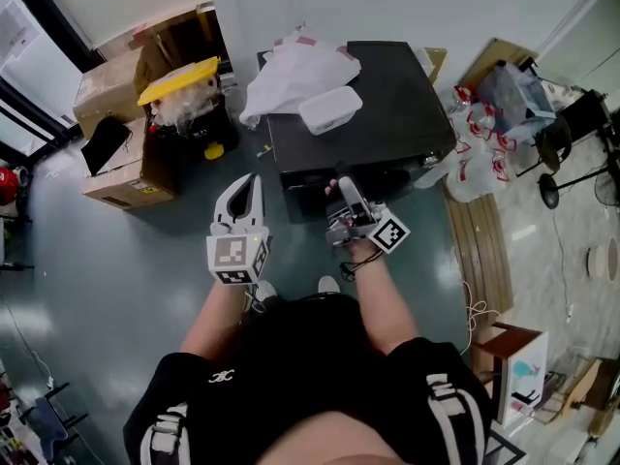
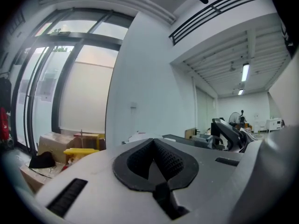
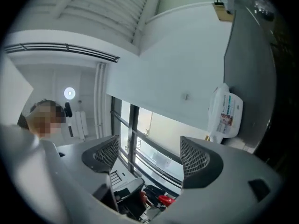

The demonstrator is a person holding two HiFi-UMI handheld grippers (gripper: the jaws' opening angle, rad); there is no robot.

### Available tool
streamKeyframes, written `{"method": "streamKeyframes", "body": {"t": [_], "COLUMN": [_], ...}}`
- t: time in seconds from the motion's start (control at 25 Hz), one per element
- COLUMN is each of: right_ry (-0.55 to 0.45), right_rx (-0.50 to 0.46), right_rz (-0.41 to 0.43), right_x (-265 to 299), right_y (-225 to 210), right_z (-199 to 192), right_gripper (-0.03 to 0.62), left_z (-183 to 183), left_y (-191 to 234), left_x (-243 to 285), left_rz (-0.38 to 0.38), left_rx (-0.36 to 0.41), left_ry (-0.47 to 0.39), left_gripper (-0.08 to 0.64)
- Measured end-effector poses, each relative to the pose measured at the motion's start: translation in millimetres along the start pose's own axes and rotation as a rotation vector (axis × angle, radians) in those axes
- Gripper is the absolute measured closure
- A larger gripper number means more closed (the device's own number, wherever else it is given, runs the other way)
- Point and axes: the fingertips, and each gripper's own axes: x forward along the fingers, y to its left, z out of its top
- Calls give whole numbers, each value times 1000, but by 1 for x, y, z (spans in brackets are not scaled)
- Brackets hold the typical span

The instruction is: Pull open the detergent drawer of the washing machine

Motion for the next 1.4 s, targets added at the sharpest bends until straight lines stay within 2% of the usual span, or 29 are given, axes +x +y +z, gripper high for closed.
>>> {"method": "streamKeyframes", "body": {"t": [0.12, 0.32, 0.64, 0.88, 1.16, 1.4], "right_ry": [-10, 31, 36, 41, 31, 47], "right_rx": [38, 92, 159, 196, 217, 184], "right_rz": [-9, -63, -177, -225, -217, -136], "right_x": [-20, -53, -105, -131, -127, -98], "right_y": [-20, -65, -152, -210, -255, -256], "right_z": [-6, -26, -56, -72, -78, -82], "right_gripper": [190, 193, 198, 199, 199, 219], "left_z": [-11, -28, -72, -116, -152, -169], "left_y": [-8, -27, -31, -23, 1, 13], "left_x": [4, 13, 31, 41, 45, 48], "left_rz": [-27, -51, -38, 13, 62, 64], "left_rx": [21, 94, 42, -6, -25, -35], "left_ry": [30, 46, 70, 99, 133, 158], "left_gripper": [560, 560, 560, 560, 560, 560]}}
